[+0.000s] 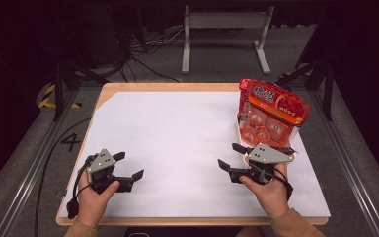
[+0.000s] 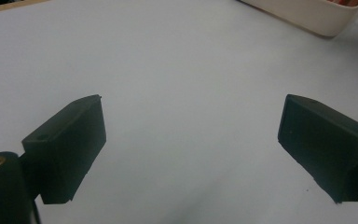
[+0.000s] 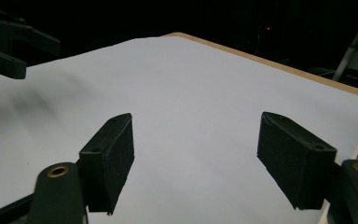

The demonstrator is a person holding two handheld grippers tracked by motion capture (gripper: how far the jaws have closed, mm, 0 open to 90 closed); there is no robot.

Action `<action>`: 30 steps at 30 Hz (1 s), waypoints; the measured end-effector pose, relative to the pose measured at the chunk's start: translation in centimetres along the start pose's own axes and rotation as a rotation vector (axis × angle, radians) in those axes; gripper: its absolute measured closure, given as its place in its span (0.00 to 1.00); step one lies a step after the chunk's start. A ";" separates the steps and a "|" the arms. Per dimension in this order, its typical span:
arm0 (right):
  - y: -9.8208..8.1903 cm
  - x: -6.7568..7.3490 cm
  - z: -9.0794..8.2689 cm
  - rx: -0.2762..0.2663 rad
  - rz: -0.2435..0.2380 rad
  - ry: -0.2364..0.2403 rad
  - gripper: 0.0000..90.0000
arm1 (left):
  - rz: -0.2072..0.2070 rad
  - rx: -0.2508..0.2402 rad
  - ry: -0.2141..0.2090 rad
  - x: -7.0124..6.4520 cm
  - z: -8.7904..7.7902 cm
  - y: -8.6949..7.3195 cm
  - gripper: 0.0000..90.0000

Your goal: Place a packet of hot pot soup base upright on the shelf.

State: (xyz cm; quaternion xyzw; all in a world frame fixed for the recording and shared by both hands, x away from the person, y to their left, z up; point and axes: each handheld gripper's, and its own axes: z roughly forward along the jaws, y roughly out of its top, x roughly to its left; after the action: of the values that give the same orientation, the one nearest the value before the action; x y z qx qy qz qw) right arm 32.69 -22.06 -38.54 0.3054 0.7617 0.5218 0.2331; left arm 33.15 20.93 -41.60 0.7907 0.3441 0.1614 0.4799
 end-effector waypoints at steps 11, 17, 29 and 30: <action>-2.4 1.2 1.7 0.061 -0.007 0.009 0.28 | 0.019 0.020 -0.050 -0.4 0.6 -0.6 0.07; -4.0 0.7 2.6 0.084 0.031 -0.007 0.27 | 0.007 0.010 -0.094 -0.3 0.7 -1.1 0.06; -5.0 0.5 3.5 0.129 0.026 0.004 0.25 | -0.011 0.023 -0.125 -0.1 0.6 -1.7 0.05; -4.9 0.6 3.4 0.125 0.029 0.007 0.24 | -0.011 0.019 -0.120 -0.1 0.5 -1.8 0.05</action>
State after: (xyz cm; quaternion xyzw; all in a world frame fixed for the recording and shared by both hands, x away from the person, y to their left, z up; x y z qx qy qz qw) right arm 33.50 -20.75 -44.38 0.3285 0.7890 0.4776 0.2034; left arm 32.70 21.07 -43.37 0.8016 0.3203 0.1078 0.4932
